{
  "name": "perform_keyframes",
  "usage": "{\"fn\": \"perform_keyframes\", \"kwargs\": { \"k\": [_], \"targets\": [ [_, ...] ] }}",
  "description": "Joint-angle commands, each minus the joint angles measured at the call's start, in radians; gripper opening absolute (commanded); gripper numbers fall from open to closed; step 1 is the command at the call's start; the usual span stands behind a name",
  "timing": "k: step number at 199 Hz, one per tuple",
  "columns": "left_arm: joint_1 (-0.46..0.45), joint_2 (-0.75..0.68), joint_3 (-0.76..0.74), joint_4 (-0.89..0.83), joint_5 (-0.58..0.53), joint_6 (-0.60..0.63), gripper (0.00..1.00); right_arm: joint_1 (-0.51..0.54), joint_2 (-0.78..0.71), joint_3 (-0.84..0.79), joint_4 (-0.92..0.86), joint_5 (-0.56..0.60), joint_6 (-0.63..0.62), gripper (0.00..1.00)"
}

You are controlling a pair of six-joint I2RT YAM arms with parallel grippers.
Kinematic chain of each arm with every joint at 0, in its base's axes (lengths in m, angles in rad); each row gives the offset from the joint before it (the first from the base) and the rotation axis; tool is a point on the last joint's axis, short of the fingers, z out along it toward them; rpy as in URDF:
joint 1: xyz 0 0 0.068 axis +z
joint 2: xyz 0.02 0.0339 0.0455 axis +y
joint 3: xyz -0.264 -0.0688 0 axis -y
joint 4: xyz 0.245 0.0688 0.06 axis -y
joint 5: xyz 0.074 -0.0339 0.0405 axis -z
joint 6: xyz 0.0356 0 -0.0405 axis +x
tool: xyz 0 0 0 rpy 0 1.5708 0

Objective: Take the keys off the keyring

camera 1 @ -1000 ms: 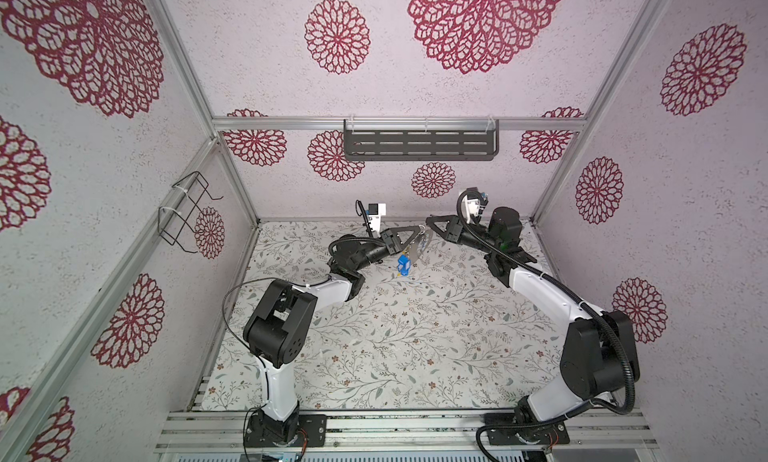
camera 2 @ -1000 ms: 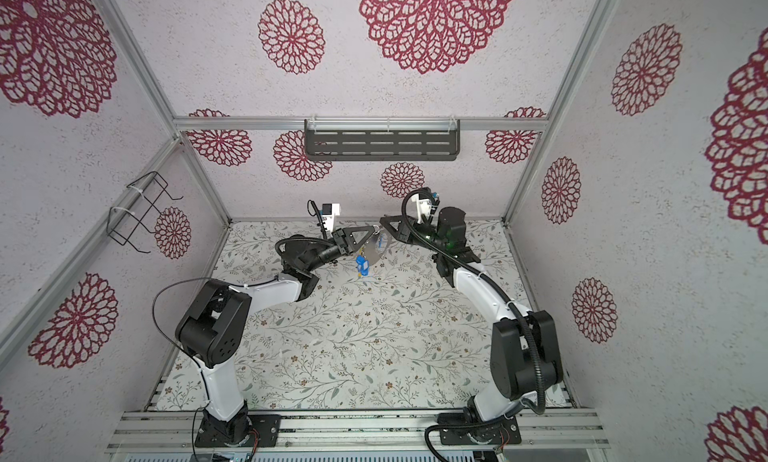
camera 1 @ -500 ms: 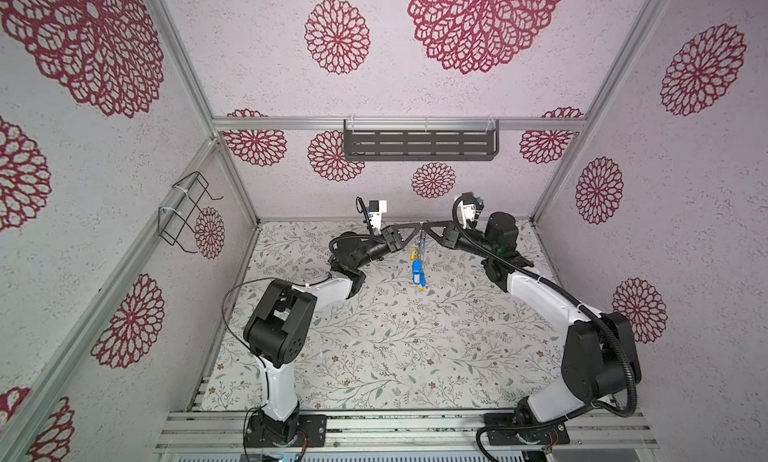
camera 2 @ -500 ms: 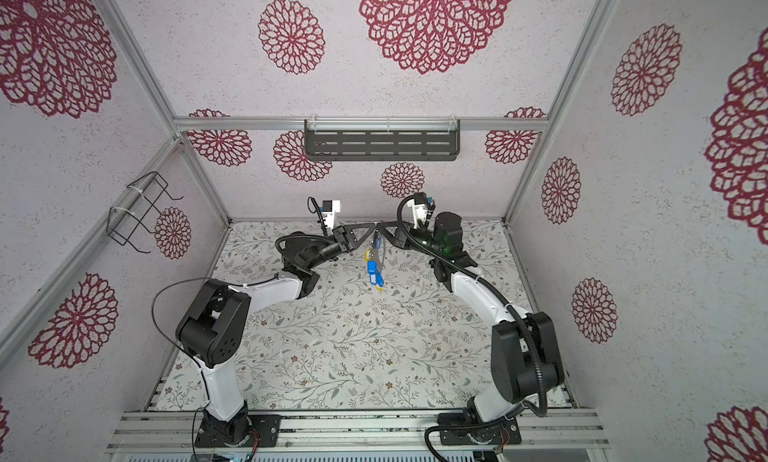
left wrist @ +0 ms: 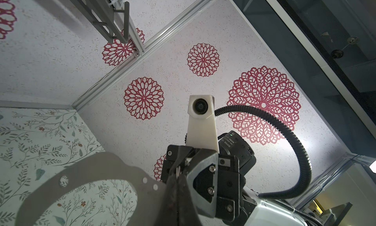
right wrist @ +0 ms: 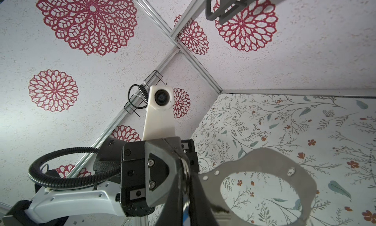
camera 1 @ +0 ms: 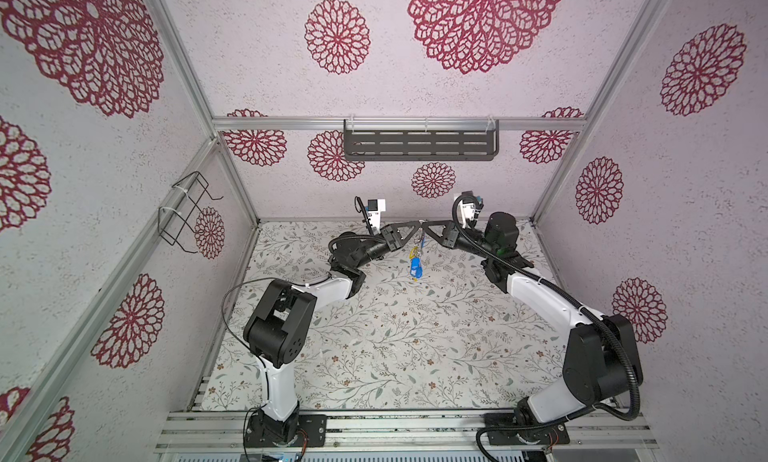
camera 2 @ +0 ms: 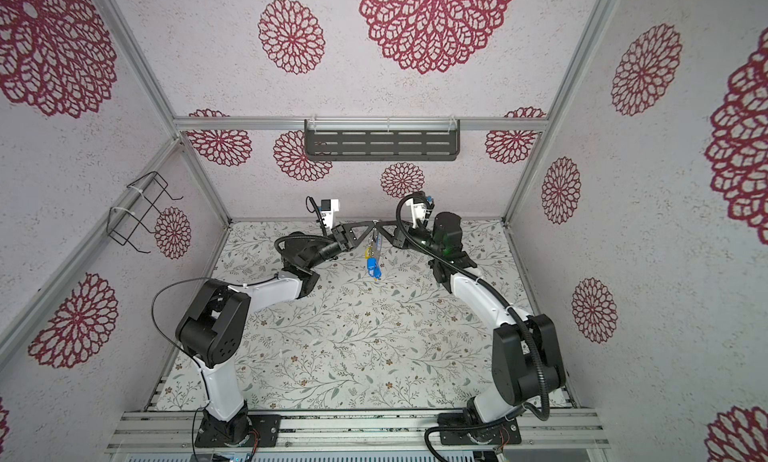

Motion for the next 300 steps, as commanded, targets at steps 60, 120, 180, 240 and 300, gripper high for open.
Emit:
{"fn": "perform_keyframes", "kwargs": {
  "k": [60,120,180,240,300],
  "targets": [
    [0.000,-0.018,-0.012,0.002,-0.021,0.101,0.25,0.011,-0.018,0.069,-0.092,-0.008,-0.114,0.00],
    [0.138,-0.107,-0.229,0.033,0.195,0.484,0.35,0.032,0.020,0.238,-0.539,0.047,-0.586,0.00],
    [0.174,-0.122,-0.217,-0.071,0.184,0.547,0.21,0.113,0.042,0.251,-0.713,0.292,-1.021,0.00],
    [0.165,-0.237,-0.225,-0.347,0.063,0.665,0.28,0.115,0.041,0.243,-0.698,0.256,-1.018,0.00],
    [0.149,-0.222,-0.224,-0.308,0.302,0.708,0.32,0.114,0.051,0.253,-0.679,0.125,-0.957,0.00]
  ]
}}
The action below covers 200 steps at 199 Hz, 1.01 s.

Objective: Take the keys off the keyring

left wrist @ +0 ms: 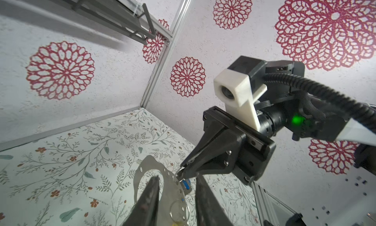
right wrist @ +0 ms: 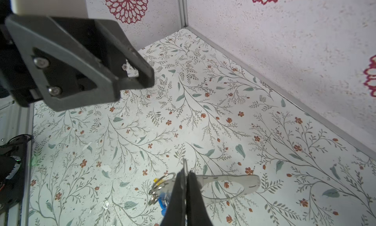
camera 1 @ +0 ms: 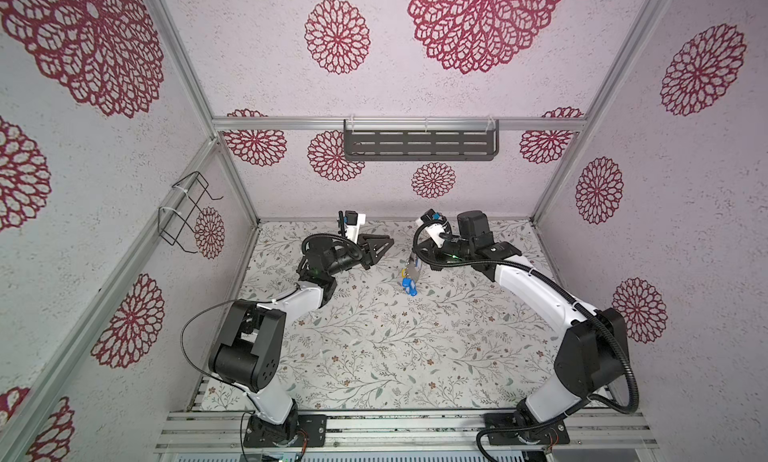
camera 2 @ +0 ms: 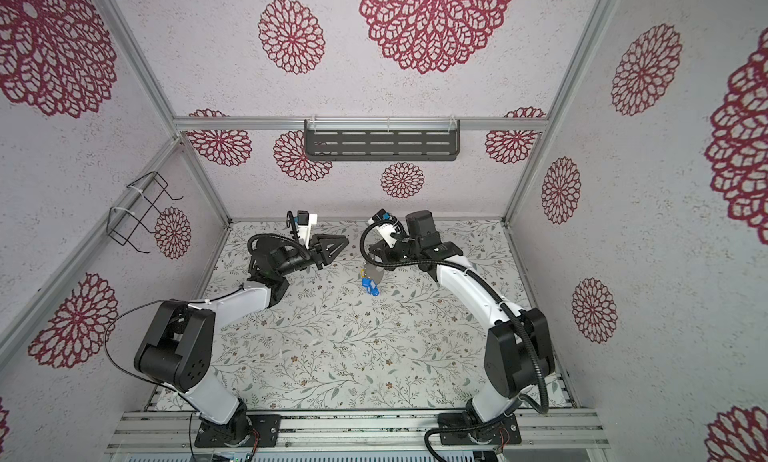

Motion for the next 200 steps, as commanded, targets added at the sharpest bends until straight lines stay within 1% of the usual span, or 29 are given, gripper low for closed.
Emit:
{"fn": "perform_keyframes", "kwargs": {
  "k": [1,59,104,130,162,200],
  "targets": [
    [-0.009,0.008,0.002,0.007,0.113,0.028,0.32,-0.001,-0.016,0.030,0.054,-0.087,0.028,0.00],
    [-0.021,0.026,0.034,0.026,0.168,-0.023,0.31,-0.002,-0.015,0.022,0.149,-0.210,0.123,0.00],
    [-0.017,0.047,0.036,0.129,0.203,-0.123,0.28,-0.005,-0.017,-0.002,0.242,-0.319,0.209,0.00],
    [0.006,0.047,0.024,0.191,0.197,-0.170,0.27,-0.010,-0.016,-0.003,0.236,-0.324,0.212,0.00],
    [0.013,0.042,0.032,0.168,0.174,-0.161,0.29,-0.010,-0.016,-0.005,0.241,-0.337,0.218,0.00],
    [0.014,0.064,0.044,0.192,0.173,-0.180,0.30,-0.009,-0.017,-0.006,0.270,-0.356,0.245,0.00]
  ]
}}
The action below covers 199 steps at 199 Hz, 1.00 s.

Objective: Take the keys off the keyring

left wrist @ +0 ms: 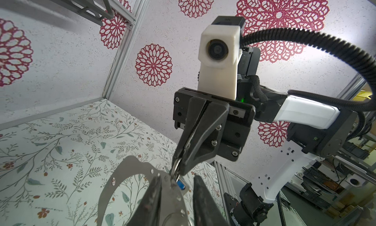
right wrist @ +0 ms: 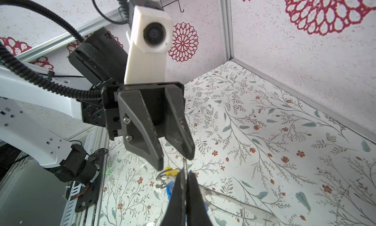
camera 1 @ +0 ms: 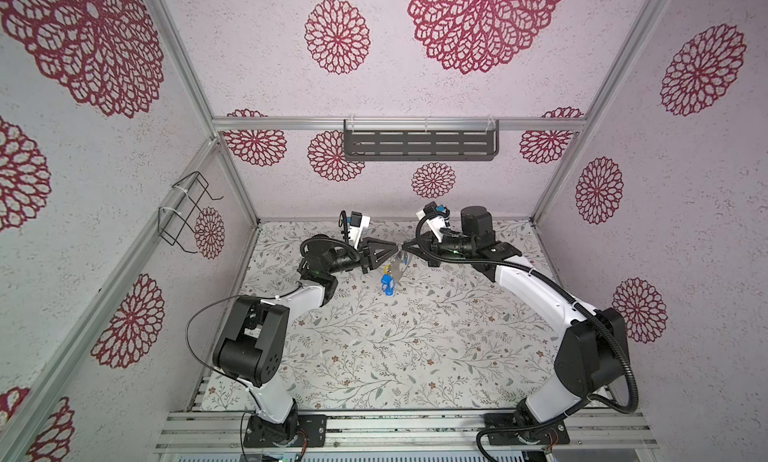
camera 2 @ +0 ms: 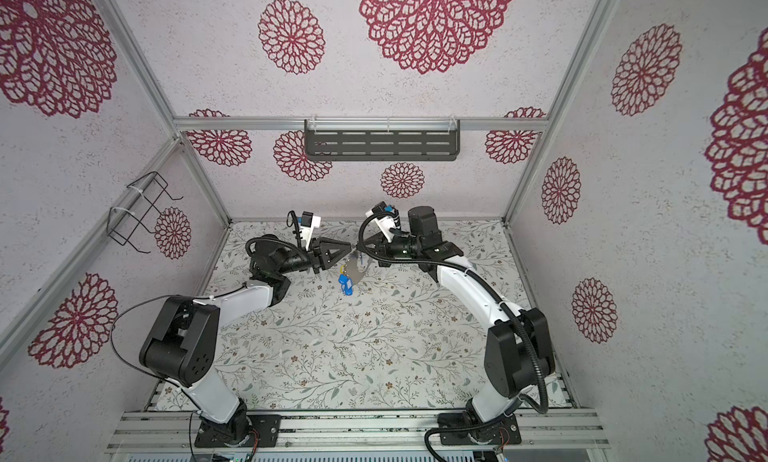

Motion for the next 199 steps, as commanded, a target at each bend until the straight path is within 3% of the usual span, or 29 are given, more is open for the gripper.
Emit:
{"fn": "perform_keyframes", "kwargs": {
  "k": [1,47,93,119,142,178,199],
  "targets": [
    [0.003,0.026,0.028,0.049,0.002,-0.015,0.30,-0.001,-0.017,0.003,0.079,-0.058,0.036,0.00],
    [0.003,0.061,0.048,0.154,0.016,-0.102,0.28,-0.001,-0.004,0.013,0.083,-0.073,0.047,0.00],
    [0.000,0.084,0.060,0.213,0.030,-0.147,0.15,-0.001,0.003,0.020,0.081,-0.078,0.049,0.00],
    [-0.004,0.089,0.061,0.210,0.029,-0.143,0.16,-0.002,0.007,0.020,0.098,-0.075,0.060,0.00],
    [-0.012,0.093,0.056,0.204,0.027,-0.137,0.23,-0.001,0.012,0.020,0.127,-0.078,0.080,0.00],
    [-0.014,0.089,0.041,0.205,0.027,-0.132,0.22,-0.001,0.016,0.023,0.147,-0.084,0.094,0.00],
    [-0.013,0.087,0.041,0.203,0.030,-0.129,0.14,-0.002,0.021,0.026,0.153,-0.091,0.103,0.00]
  ]
}}
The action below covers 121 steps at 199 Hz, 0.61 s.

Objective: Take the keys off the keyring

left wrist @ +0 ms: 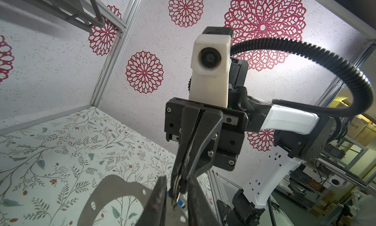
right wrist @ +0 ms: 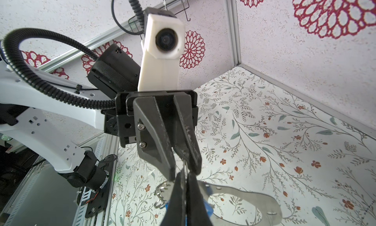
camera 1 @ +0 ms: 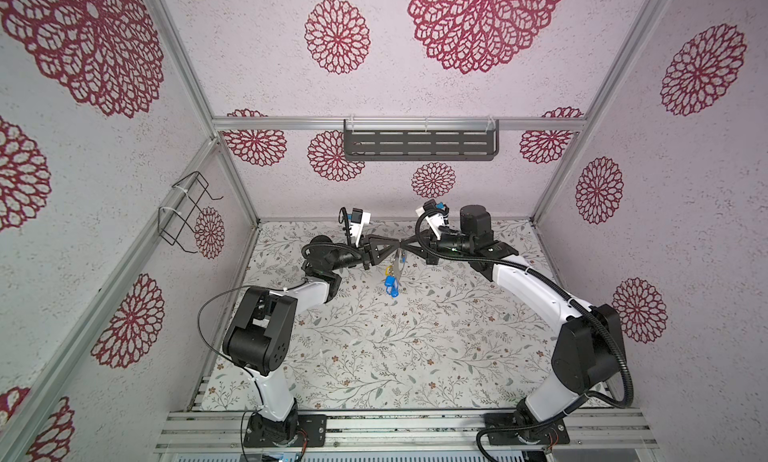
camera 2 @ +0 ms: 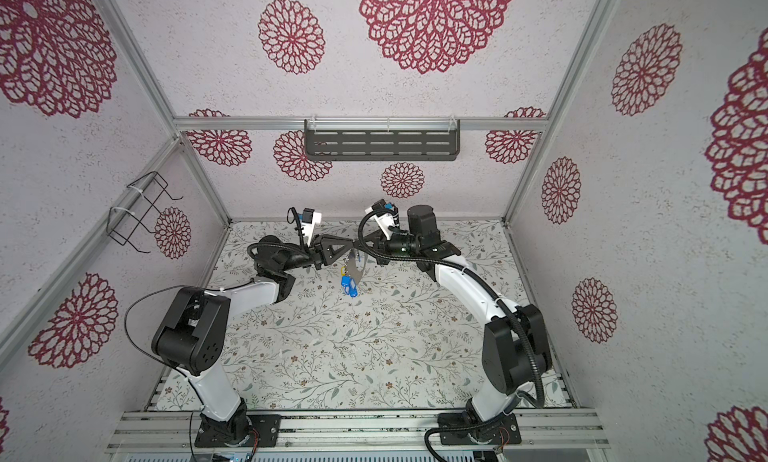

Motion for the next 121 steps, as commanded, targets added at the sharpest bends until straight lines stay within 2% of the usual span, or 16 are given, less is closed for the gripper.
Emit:
{"fn": "perform_keyframes", "kwargs": {
  "k": [1,29,74,84,93,108,121],
  "targets": [
    [-0.005,0.003,-0.002,0.023,0.011,0.008,0.13,-0.001,-0.005,0.026,0.070,-0.048,0.026,0.00],
    [-0.005,0.005,0.001,0.021,0.012,0.006,0.00,0.001,-0.002,0.024,0.075,-0.054,0.034,0.00],
    [-0.003,-0.008,-0.011,0.021,-0.018,0.020,0.00,0.003,-0.014,0.006,0.092,-0.036,0.060,0.00],
    [0.000,-0.019,-0.014,0.001,-0.041,0.029,0.00,0.004,-0.020,0.000,0.097,-0.015,0.068,0.22],
    [0.001,-0.029,-0.013,-0.029,-0.061,0.039,0.00,0.002,-0.030,-0.010,0.092,0.022,0.063,0.36],
    [0.002,-0.046,-0.005,-0.090,-0.085,0.055,0.00,0.000,-0.060,-0.038,0.071,0.105,0.030,0.48],
    [0.001,-0.060,0.002,-0.133,-0.094,0.071,0.00,-0.005,-0.093,-0.079,0.072,0.186,0.005,0.53]
  ]
}}
